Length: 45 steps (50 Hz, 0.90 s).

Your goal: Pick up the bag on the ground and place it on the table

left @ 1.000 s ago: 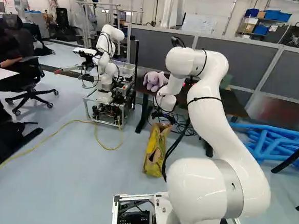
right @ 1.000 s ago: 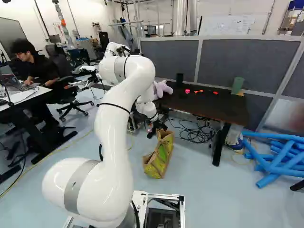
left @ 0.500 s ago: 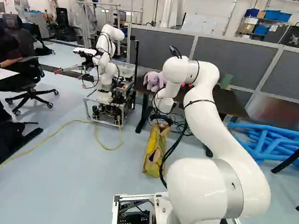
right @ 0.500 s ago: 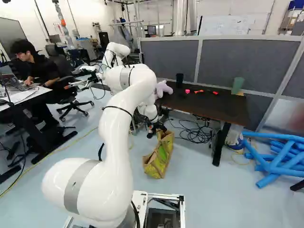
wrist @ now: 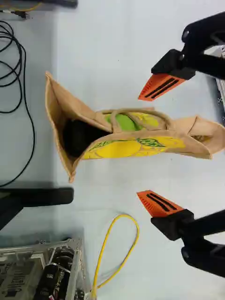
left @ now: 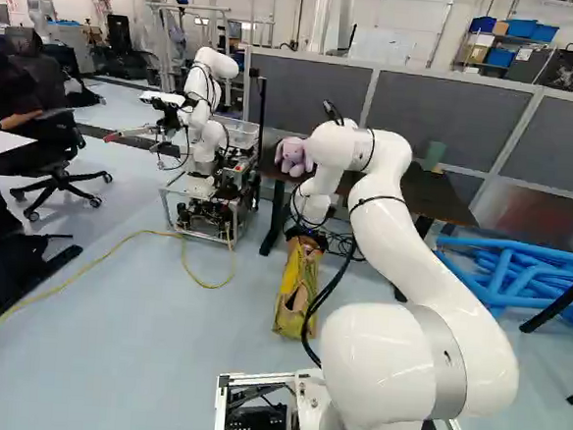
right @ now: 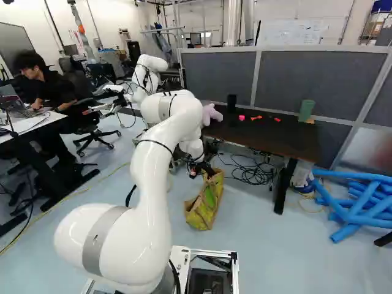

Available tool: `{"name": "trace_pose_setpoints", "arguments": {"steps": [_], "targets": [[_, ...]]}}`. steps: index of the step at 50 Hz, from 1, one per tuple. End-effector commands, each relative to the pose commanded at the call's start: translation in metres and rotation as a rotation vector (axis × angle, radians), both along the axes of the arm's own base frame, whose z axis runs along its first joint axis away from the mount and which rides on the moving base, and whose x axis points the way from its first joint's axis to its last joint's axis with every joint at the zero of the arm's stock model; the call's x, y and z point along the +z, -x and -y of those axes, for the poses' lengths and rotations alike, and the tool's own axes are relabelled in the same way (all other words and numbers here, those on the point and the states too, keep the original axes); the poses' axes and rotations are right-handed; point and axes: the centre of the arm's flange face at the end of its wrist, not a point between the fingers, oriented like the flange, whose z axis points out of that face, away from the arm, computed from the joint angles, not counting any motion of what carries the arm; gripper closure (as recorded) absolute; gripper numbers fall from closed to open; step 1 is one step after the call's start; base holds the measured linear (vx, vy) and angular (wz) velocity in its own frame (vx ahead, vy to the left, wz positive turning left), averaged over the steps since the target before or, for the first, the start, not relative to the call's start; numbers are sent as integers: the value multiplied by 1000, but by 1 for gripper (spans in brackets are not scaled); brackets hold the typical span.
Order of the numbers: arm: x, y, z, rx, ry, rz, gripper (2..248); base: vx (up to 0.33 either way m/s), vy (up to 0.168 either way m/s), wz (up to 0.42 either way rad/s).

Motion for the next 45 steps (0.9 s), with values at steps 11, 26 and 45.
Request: {"name": "trace_pose_setpoints", "arguments": {"steps": [11,26,45], "targets": [[-17,-1,0,-109,-29,-7,3,0,0,0],[-39,-2,0,-158,-41,-15,3,0,0,0],[-68,-3,2,-162,-41,-23,3,0,0,0]]}}
